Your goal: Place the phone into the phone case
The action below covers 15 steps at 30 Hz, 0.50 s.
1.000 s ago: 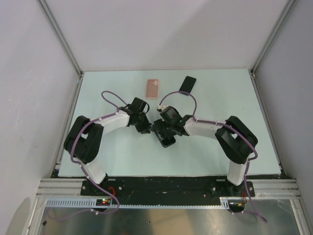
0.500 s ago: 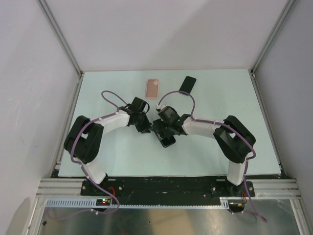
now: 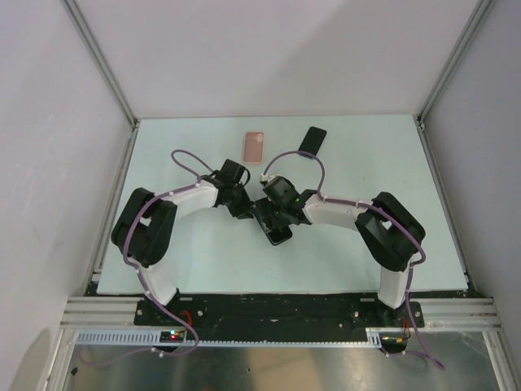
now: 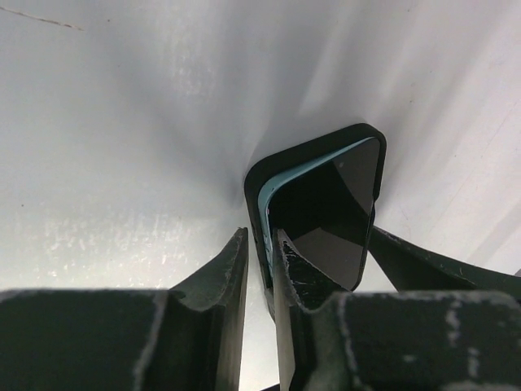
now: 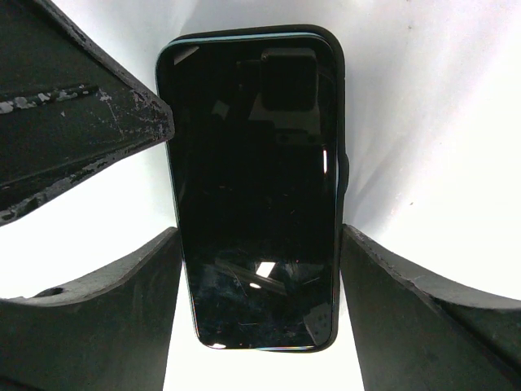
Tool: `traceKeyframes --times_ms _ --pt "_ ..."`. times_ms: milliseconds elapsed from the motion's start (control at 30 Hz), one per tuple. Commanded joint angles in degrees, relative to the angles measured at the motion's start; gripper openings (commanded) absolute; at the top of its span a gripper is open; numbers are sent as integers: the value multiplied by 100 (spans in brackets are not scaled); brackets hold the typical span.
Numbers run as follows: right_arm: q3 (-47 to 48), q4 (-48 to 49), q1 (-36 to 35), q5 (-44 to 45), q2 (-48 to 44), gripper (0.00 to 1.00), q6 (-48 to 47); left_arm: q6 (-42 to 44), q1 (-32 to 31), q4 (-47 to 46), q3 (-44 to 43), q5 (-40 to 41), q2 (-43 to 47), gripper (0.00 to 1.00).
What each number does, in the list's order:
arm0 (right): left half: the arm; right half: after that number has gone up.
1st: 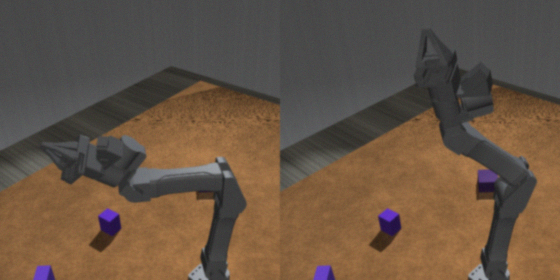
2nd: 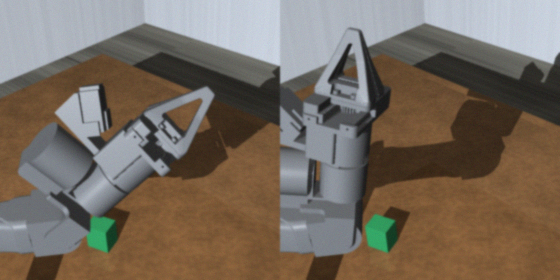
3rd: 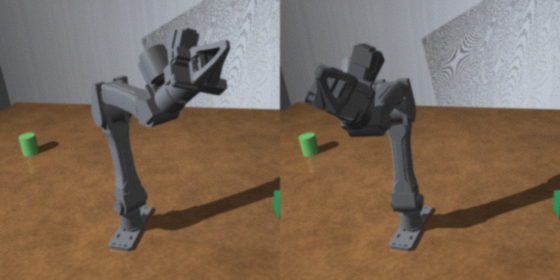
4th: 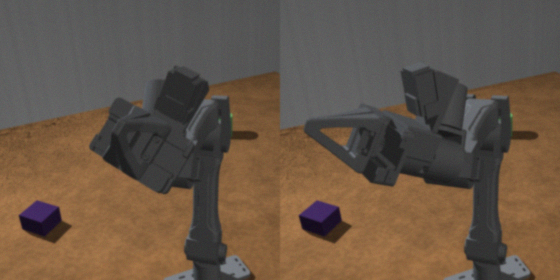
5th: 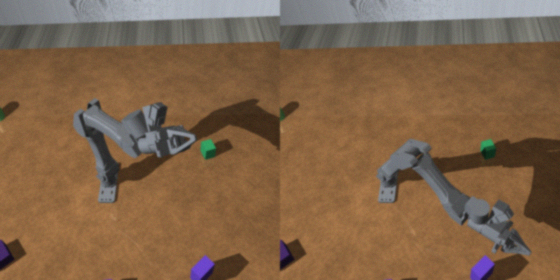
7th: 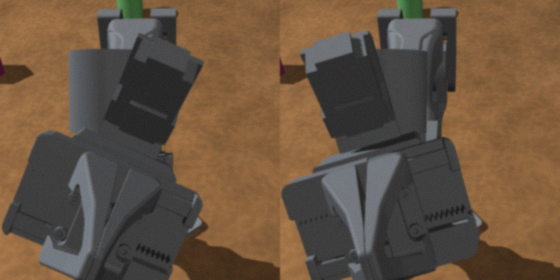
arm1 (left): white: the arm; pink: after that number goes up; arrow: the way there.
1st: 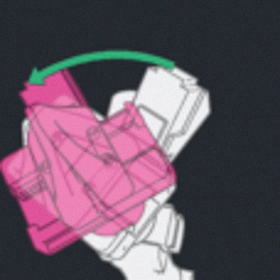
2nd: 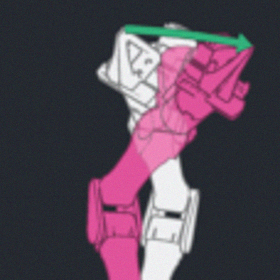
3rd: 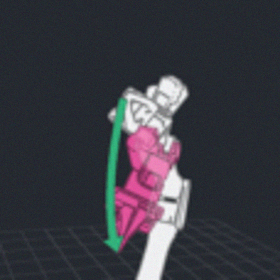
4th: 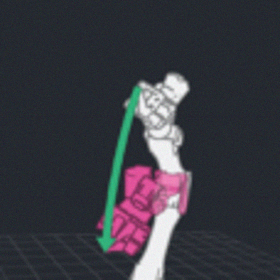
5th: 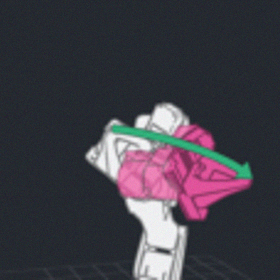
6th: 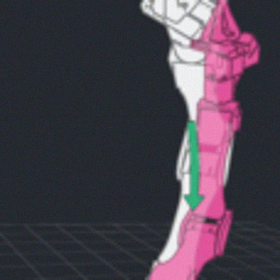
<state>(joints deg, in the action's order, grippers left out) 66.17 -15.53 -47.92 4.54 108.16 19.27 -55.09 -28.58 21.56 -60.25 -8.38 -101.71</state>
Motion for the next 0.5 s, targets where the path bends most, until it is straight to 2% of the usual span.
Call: traceKeyframes --times_ms 0,167,300,467 --pt "-356 -194 -29 310 829 42 150 -170 25 -193 -113 144 -285 20" --pt "-359 -188 -22 265 722 48 155 -177 28 -111 21 378 -456 14" --pt "-375 -118 7 91 493 66 118 -147 25 61 114 577 -547 10" --pt "-379 68 11 -92 106 79 71 -91 13 255 125 802 -550 8"
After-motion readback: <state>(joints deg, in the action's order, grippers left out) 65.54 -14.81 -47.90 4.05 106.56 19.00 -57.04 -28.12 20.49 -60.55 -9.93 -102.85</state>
